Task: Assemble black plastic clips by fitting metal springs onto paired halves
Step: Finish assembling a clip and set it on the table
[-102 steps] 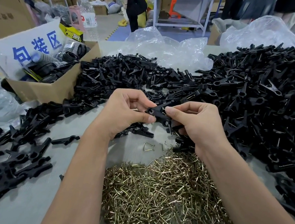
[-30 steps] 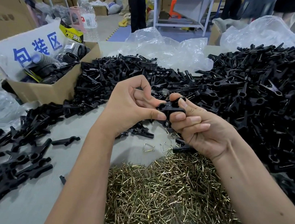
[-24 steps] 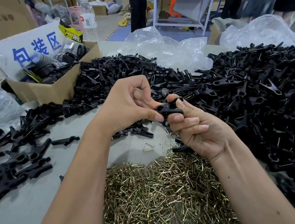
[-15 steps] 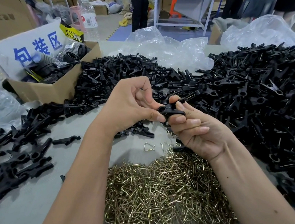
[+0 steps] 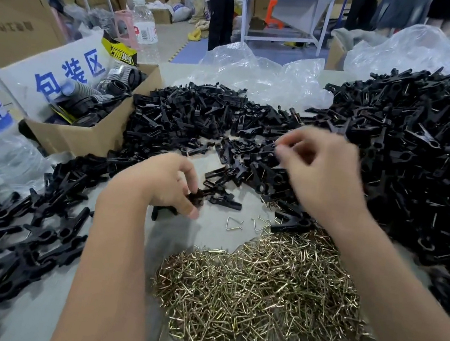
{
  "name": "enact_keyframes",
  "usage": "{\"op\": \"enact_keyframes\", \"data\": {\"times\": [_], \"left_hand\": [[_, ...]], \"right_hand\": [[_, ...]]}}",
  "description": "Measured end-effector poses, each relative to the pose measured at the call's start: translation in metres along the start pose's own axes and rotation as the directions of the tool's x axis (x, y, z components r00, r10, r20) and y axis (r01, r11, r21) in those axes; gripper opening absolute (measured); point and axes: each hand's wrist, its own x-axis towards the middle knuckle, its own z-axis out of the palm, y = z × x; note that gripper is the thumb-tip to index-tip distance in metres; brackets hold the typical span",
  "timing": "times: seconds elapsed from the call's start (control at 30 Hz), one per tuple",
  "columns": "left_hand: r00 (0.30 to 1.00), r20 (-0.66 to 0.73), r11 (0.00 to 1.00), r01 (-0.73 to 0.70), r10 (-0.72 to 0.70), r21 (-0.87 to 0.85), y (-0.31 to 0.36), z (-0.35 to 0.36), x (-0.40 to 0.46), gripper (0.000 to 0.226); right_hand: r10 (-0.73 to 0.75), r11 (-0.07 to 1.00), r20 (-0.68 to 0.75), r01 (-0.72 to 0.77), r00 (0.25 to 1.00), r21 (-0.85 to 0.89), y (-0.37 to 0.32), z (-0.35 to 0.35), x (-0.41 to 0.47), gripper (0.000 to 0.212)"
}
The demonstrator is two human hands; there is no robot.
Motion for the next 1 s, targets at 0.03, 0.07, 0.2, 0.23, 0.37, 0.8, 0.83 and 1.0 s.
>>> {"op": "enact_keyframes", "data": {"times": [0.03,0.07,0.2,0.23,0.37,0.8,0.83,1.0], "left_hand": [[1.0,0.007,0.999,0.019,-0.019,0.036,0.0,0.0,0.0,0.039],[0.999,0.004,0.998,0.031,-0.032,0.062,-0.001,0.0,0.0,0.037],[0.998,-0.042,0.994,0.056,-0.052,0.093,-0.002,-0.001,0.001,0.026],[0.997,-0.063,0.994,0.054,-0.048,0.09,-0.003,-0.002,0.002,0.023],[0.987,-0.158,0.999,0.027,-0.023,0.019,-0.006,-0.006,0.002,0.017],[0.953,-0.236,0.55,-0.301,0.188,-0.779,0.021,0.019,0.009,0.053],[0.951,-0.233,0.546,-0.309,0.205,-0.779,0.021,0.02,0.01,0.051],[0.932,-0.228,0.528,-0.349,0.282,-0.774,0.022,0.02,0.008,0.033]], "right_hand": [[-0.056,0.996,0.138,0.065,0.989,-0.065,-0.008,0.009,-0.006,0.002],[-0.068,0.985,0.274,0.108,0.959,-0.133,-0.013,0.018,-0.012,0.003],[-0.04,0.87,0.471,0.263,0.881,-0.417,-0.014,0.042,-0.028,0.024],[-0.026,0.874,0.469,0.249,0.883,-0.418,-0.013,0.043,-0.029,0.021],[0.02,0.949,0.433,0.119,0.901,-0.291,-0.005,0.039,-0.026,0.008],[0.218,0.112,0.733,-0.763,0.644,0.637,0.004,0.012,-0.008,0.027],[0.22,0.11,0.741,-0.771,0.634,0.627,0.005,0.012,-0.008,0.025],[0.237,0.099,0.753,-0.786,0.614,0.61,0.005,0.017,-0.009,0.027]]}}
